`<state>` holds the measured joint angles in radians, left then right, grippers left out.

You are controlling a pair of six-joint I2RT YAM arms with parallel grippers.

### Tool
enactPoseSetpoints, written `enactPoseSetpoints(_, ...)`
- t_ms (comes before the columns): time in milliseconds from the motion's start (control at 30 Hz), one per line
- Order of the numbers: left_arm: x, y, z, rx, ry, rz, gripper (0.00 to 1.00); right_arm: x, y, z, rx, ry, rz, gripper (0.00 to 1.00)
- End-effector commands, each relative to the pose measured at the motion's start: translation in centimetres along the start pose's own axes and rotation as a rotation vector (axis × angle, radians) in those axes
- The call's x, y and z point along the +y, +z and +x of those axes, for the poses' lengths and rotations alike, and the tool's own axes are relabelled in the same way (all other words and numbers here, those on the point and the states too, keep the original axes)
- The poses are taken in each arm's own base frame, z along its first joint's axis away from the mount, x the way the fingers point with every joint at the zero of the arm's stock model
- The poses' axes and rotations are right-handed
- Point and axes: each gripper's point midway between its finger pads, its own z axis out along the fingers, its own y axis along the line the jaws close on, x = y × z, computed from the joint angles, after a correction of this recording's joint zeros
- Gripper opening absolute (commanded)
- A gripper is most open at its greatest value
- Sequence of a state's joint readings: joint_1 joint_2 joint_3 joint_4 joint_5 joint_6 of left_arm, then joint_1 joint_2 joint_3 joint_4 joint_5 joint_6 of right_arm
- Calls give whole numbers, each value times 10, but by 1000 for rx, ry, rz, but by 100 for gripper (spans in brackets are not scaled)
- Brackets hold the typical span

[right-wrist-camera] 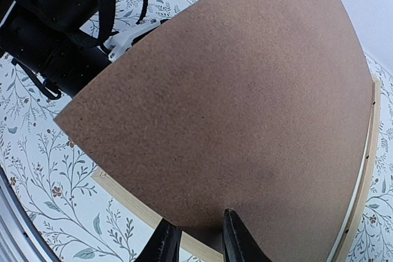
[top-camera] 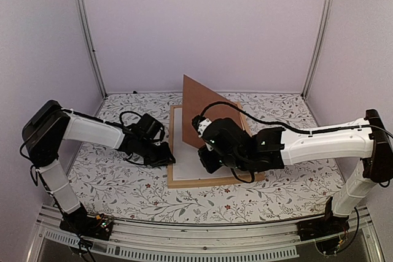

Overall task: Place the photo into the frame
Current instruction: Place the backboard on the frame body.

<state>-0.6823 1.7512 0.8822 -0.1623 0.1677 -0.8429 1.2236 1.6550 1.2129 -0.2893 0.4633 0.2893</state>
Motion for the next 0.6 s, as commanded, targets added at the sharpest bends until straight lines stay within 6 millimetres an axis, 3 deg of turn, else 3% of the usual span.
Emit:
enactPoseSetpoints(0,31,8,27,76,-15,-93,23,-6,-6,-19,-63,42,-7,25)
enactPoseSetpoints(233,32,10,30,78,-23,-81,12,-5,-5,-17,-58,41,-9,25)
enactPoseSetpoints(333,32,7,29,69,-36,-80,0,-5,-4,-17,-57,42,-10,25)
enactPoseSetpoints(567,20,-1,24,53,-55,-20,0,-4,-2,-14,-50,41,-12,25)
